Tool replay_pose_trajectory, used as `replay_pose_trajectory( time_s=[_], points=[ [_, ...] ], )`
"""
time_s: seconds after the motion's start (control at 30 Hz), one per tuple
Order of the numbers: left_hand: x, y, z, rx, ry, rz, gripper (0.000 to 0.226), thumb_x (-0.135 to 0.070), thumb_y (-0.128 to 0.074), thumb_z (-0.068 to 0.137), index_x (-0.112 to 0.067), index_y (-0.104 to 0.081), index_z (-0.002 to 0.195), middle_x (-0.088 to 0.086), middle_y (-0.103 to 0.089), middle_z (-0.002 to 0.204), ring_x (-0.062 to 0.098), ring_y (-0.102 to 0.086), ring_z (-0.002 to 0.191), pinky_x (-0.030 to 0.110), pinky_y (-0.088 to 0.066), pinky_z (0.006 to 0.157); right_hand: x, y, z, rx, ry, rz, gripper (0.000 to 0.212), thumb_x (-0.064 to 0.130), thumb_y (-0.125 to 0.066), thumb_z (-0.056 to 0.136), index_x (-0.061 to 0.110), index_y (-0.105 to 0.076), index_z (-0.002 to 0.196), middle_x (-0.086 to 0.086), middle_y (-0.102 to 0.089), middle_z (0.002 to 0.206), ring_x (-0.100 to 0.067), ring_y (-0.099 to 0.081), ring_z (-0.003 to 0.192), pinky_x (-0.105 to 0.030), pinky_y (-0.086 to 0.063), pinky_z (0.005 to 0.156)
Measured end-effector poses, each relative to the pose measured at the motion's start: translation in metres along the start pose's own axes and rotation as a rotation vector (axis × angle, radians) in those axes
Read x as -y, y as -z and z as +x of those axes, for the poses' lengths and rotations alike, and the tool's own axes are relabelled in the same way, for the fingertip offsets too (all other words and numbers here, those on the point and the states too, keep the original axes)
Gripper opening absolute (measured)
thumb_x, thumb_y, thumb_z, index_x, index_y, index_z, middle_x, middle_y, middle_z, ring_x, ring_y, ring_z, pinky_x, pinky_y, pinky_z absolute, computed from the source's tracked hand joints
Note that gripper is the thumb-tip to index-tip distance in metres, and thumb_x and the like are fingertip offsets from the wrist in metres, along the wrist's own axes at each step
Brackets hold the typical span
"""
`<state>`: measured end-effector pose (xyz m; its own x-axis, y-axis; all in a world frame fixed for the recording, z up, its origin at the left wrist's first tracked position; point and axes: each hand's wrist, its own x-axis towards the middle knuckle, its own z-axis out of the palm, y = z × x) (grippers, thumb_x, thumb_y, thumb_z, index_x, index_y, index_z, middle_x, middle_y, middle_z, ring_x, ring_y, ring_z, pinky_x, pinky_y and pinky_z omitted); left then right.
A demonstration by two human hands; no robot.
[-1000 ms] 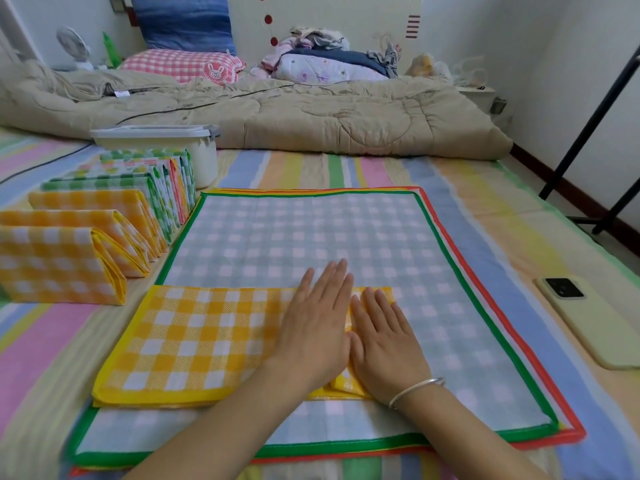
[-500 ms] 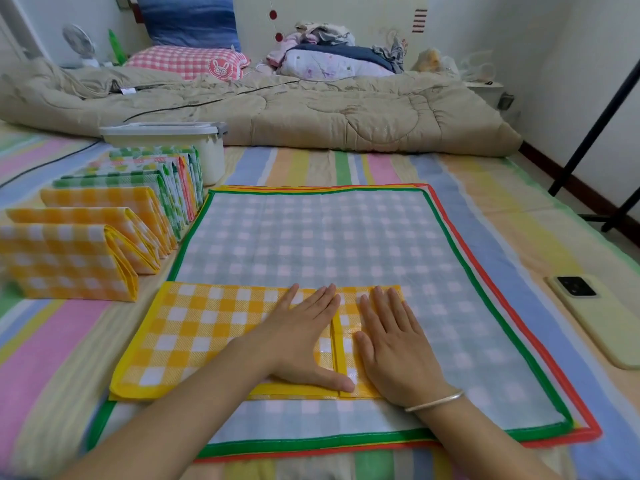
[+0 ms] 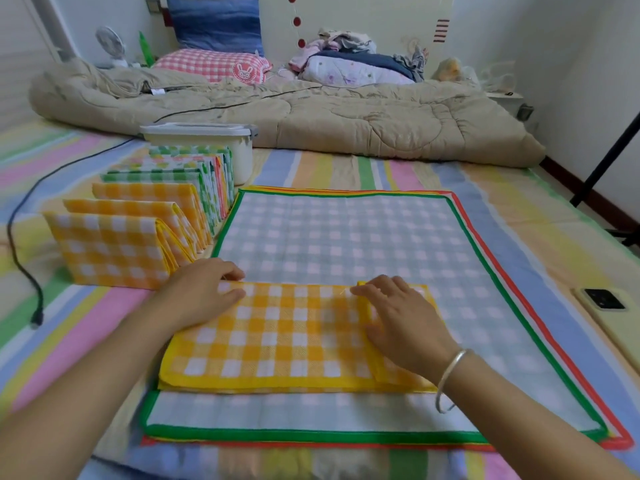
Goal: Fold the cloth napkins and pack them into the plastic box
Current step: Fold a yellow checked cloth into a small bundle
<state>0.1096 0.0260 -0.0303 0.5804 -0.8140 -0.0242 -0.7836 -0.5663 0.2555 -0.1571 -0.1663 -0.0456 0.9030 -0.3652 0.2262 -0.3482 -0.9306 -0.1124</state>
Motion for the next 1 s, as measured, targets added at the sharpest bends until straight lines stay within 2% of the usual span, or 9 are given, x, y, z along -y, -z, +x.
replay_pose_trajectory(
  time_s=[0.2,0.33,0.43,0.57,0.63,0.73,0.8,0.87,1.0],
  points=[
    [-0.001,0.003,0.011,0.075,-0.054,-0.003,0.038,-0.043,-0.074,0.084,-0.031,-0.063,0.119,-0.011,-0.062,0.116,0.008,-0.056,0.108,0.031,-0.048,0.093,0.047,-0.016,0.035,0.044,0.175,0.171,0.052,0.037,-0.045,0.08,0.02,-0.059,0.128,-0.003,-0.057,0.133,-0.029,-0.052,0.122,-0.045,-0.047,0.097],
    [0.004,0.005,0.012,0.073,-0.062,-0.084,0.048,-0.047,-0.078,0.08,-0.029,-0.061,0.121,-0.013,-0.06,0.107,0.008,-0.056,0.1,0.031,-0.049,0.088,0.064,-0.028,0.04,0.223,0.245,0.216,0.084,0.065,-0.038,0.078,0.027,-0.028,0.152,0.007,-0.024,0.159,-0.019,-0.014,0.148,-0.04,-0.009,0.121],
    [0.01,0.003,0.009,0.005,-0.033,-0.264,0.059,-0.046,-0.077,0.081,-0.024,-0.053,0.131,-0.01,-0.058,0.105,0.011,-0.057,0.098,0.03,-0.048,0.085,0.066,-0.03,0.039,0.325,0.269,0.192,0.1,0.078,-0.046,0.076,0.028,-0.011,0.156,0.013,-0.005,0.163,-0.008,0.005,0.149,-0.035,0.006,0.121],
    [0.017,0.006,-0.001,-0.071,0.177,-0.555,0.054,-0.048,-0.072,0.084,-0.023,-0.054,0.128,-0.005,-0.064,0.111,0.015,-0.058,0.111,0.031,-0.045,0.092,0.067,-0.028,0.037,0.4,0.232,0.212,0.109,0.08,-0.053,0.074,0.032,0.001,0.156,0.015,0.006,0.162,-0.002,0.013,0.147,-0.035,0.009,0.121],
    [0.023,0.009,-0.01,0.011,0.268,-0.617,0.055,-0.056,-0.071,0.081,-0.015,-0.063,0.117,0.005,-0.069,0.11,0.025,-0.065,0.105,0.031,-0.047,0.086,0.066,-0.029,0.038,0.415,0.234,0.212,0.111,0.083,-0.051,0.072,0.035,0.006,0.155,0.016,0.009,0.162,-0.001,0.016,0.146,-0.036,0.008,0.121],
    [0.033,0.015,-0.032,0.379,0.285,-0.601,0.082,-0.08,-0.07,0.063,-0.015,-0.069,0.113,0.006,-0.076,0.102,0.028,-0.072,0.095,0.038,-0.059,0.081,0.066,-0.029,0.04,0.447,0.235,0.207,0.115,0.083,-0.054,0.069,0.037,0.009,0.154,0.017,0.011,0.161,-0.001,0.018,0.145,-0.035,0.011,0.121],
    [0.035,0.018,-0.044,0.517,0.276,-0.597,0.074,-0.074,-0.071,0.068,-0.015,-0.071,0.111,0.005,-0.077,0.099,0.029,-0.072,0.089,0.034,-0.058,0.065,0.068,-0.027,0.04,0.475,0.234,0.194,0.118,0.081,-0.058,0.068,0.037,0.011,0.153,0.017,0.013,0.161,-0.002,0.02,0.145,-0.033,0.015,0.118],
    [0.032,0.022,-0.05,0.518,0.28,-0.624,0.06,-0.058,-0.069,0.079,-0.007,-0.072,0.109,0.009,-0.077,0.097,0.029,-0.068,0.08,0.028,-0.05,0.055,0.07,-0.024,0.041,0.509,0.234,0.175,0.123,0.081,-0.061,0.066,0.037,0.015,0.152,0.017,0.016,0.16,-0.003,0.022,0.145,-0.034,0.016,0.117],
    [0.017,0.028,-0.056,0.456,0.211,-0.787,0.075,-0.066,-0.078,0.069,-0.002,-0.072,0.108,0.013,-0.076,0.1,0.036,-0.069,0.088,0.039,-0.054,0.07,0.073,-0.024,0.044,0.557,0.236,0.131,0.133,0.091,-0.052,0.054,0.036,0.022,0.15,0.015,0.019,0.16,-0.005,0.024,0.145,-0.037,0.016,0.118]
  ],
)
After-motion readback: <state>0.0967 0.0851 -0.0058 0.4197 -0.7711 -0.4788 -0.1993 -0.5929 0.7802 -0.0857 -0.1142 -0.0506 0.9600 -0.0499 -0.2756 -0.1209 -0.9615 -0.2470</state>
